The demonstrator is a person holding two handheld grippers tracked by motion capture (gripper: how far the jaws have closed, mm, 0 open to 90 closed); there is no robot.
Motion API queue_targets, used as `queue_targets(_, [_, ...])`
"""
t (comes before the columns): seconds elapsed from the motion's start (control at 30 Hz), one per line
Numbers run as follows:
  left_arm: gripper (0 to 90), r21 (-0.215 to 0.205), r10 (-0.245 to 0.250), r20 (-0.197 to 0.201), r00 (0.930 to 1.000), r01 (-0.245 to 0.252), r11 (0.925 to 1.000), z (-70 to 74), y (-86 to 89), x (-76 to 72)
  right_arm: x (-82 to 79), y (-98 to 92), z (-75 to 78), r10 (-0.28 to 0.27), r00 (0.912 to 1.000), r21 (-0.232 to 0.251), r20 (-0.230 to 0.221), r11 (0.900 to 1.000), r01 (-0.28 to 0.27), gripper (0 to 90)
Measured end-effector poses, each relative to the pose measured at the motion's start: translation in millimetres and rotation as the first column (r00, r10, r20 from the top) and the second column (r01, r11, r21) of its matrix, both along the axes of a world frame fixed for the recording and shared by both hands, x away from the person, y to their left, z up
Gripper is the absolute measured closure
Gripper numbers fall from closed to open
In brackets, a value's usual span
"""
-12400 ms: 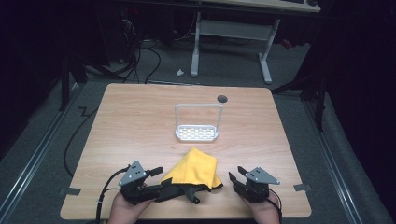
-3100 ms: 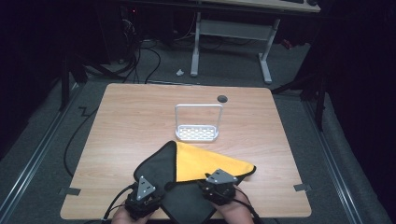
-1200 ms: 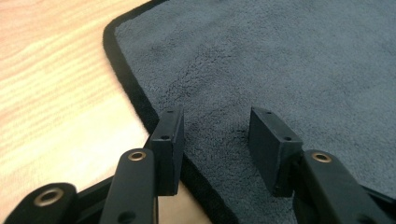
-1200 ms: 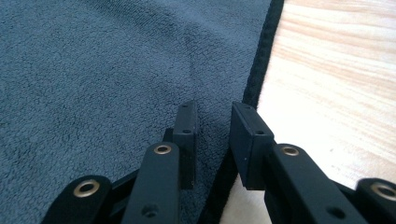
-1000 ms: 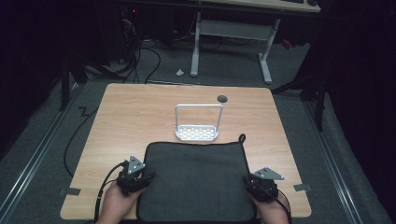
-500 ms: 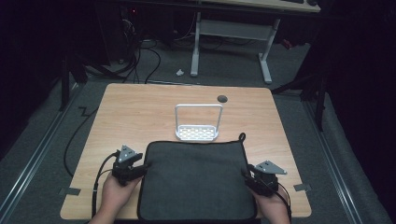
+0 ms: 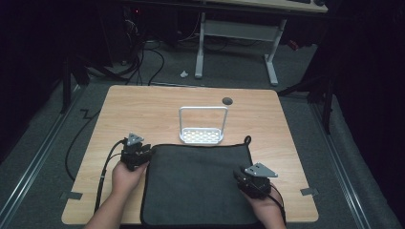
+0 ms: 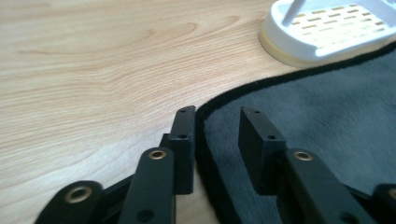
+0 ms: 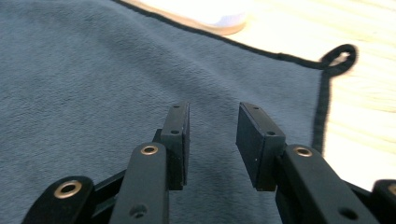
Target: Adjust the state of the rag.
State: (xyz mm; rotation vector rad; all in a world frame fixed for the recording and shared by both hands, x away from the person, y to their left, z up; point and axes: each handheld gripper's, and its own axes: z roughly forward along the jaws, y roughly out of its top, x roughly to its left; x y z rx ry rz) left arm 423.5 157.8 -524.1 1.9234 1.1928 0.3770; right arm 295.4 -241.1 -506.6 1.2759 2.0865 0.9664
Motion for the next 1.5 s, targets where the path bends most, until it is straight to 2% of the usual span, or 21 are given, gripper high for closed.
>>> queue_targets(0.07, [67.8, 0.002, 0.006, 0.010, 0.9999, -0.006, 1.0000, -2.2, -1.2, 2.6, -1.3, 2.5, -0.2, 0.013, 0.9999, 0.002, -0.003, 1.000, -0.013, 66.1])
queue_targets(0.13, [65.8, 0.018, 0.025, -0.028, 0.9993, -0.025, 0.9995, -8.5, -1.4, 6.3, -3.4, 6.9, -0.1, 0.031, 0.9995, 0.008, -0.007, 0.999, -0.031, 65.8])
queue_targets(0.23, [64.1, 0.005, 0.026, -0.025, 0.9993, -0.026, 0.9997, -10.2, 0.4, 7.7, -7.0, 17.7, 2.2, 0.075, 0.9972, 0.004, 0.001, 0.997, -0.075, 64.9])
queue_targets(0.37, [69.1, 0.035, -0.009, 0.000, 1.0000, 0.009, 0.9994, -11.1, -5.2, 5.3, -12.5, 41.5, 8.8, 0.155, 0.9878, 0.013, 0.017, 0.988, -0.155, 62.1])
queue_targets(0.4, [71.7, 0.044, -0.015, 0.005, 0.9999, 0.015, 0.9989, -11.1, -6.1, 4.7, -14.1, 49.1, 10.3, 0.180, 0.9834, 0.013, 0.021, 0.983, -0.181, 61.0])
queue_targets(0.47, [78.1, 0.037, -0.020, -0.001, 0.9998, 0.020, 0.9991, -11.3, -5.5, 4.8, -16.8, 64.9, 12.0, 0.223, 0.9743, 0.006, 0.034, 0.975, -0.223, 58.4])
queue_targets(0.63, [81.5, 0.008, -0.022, -0.017, 0.9996, 0.022, 0.9997, -11.8, -2.8, 5.9, -21.4, 102.2, 9.4, 0.302, 0.9526, -0.010, 0.040, 0.953, -0.301, 55.4])
queue_targets(0.77, [82.2, 0.004, -0.017, -0.021, 0.9996, 0.017, 0.9998, -11.8, -2.0, 5.7, -22.4, 131.0, 2.6, 0.343, 0.9393, -0.024, 0.018, 0.939, -0.342, 52.9])
queue_targets(0.93, [82.6, -0.009, -0.012, -0.029, 0.9995, 0.011, 0.9999, -12.0, -0.2, 6.0, -27.3, 167.6, -5.0, 0.417, 0.9090, -0.040, -0.013, 0.908, -0.417, 53.3])
queue_targets(1.1, [82.6, -0.022, -0.013, -0.035, 0.9993, 0.013, 0.9997, -12.2, 1.3, 6.2, -27.5, 198.2, -12.8, 0.455, 0.8876, -0.040, -0.069, 0.888, -0.459, 50.7])
queue_targets(1.17, [82.6, -0.022, -0.013, -0.035, 0.9993, 0.012, 0.9997, -12.2, 1.3, 6.1, -27.4, 208.8, -15.0, 0.471, 0.8788, -0.040, -0.076, 0.879, -0.475, 50.5])
queue_targets(1.3, [82.3, -0.022, -0.013, -0.036, 0.9993, 0.012, 0.9997, -12.2, 1.3, 5.8, -31.6, 223.9, -15.9, 0.489, 0.8695, -0.047, -0.073, 0.869, -0.492, 49.9])
queue_targets(1.37, [82.3, -0.029, -0.014, -0.041, 0.9991, 0.013, 0.9995, -12.3, 2.0, 6.2, -34.9, 223.9, -13.7, 0.481, 0.8742, -0.049, -0.069, 0.874, -0.484, 49.7])
queue_targets(1.43, [82.2, -0.032, -0.016, -0.043, 0.9990, 0.015, 0.9994, -12.2, 2.4, 6.4, -36.0, 221.4, -10.1, 0.474, 0.8780, -0.032, -0.064, 0.878, -0.477, 49.3])
queue_targets(1.5, [82.2, -0.026, -0.014, -0.040, 0.9991, 0.013, 0.9996, -12.1, 1.9, 6.1, -36.6, 219.6, -4.8, 0.465, 0.8845, -0.030, -0.040, 0.884, -0.466, 49.5])
